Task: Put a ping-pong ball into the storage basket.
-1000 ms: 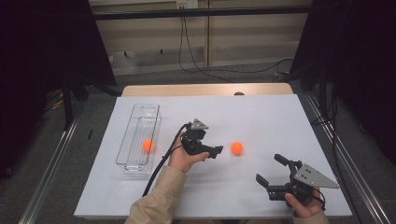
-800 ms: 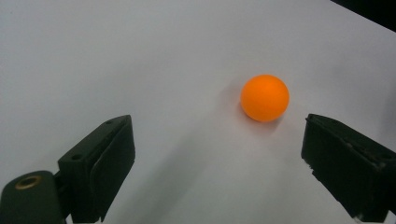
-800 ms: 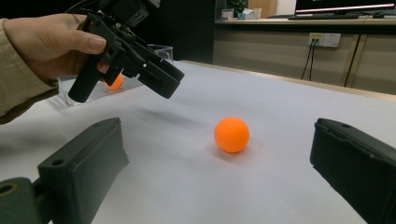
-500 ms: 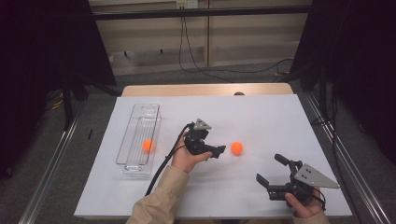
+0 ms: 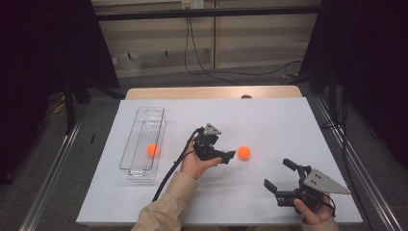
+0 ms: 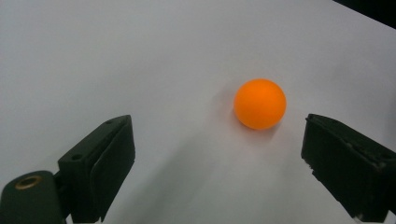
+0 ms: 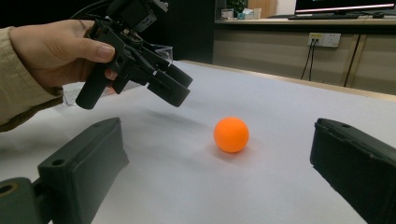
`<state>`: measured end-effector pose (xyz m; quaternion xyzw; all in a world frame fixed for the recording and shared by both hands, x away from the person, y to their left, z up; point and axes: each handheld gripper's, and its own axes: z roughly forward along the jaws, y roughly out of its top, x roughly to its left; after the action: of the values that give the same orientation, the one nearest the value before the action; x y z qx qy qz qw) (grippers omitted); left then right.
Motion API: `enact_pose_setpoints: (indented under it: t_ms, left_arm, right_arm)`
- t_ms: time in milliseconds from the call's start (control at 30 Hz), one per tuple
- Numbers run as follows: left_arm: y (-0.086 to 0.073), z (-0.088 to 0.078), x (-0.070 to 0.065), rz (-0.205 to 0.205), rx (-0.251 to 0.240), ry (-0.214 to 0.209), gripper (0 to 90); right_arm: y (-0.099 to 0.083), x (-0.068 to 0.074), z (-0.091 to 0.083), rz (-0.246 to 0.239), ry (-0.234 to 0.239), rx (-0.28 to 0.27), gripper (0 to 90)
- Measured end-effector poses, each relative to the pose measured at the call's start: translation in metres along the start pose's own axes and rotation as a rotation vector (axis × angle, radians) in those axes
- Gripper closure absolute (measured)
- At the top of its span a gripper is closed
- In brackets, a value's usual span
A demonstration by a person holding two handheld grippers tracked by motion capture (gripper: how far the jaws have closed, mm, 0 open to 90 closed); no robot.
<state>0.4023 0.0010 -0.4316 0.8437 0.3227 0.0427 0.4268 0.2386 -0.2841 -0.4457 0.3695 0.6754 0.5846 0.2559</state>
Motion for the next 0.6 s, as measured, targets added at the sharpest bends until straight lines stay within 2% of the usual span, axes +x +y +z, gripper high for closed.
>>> enact_pose_setpoints:
  t_ms: [600]
  left_arm:
    - [0.000, 0.012, -0.007, 0.016, 0.016, -0.006, 9.7]
  right_arm:
    - [0.000, 0.000, 0.000, -0.001, 0.000, 0.000, 2.4]
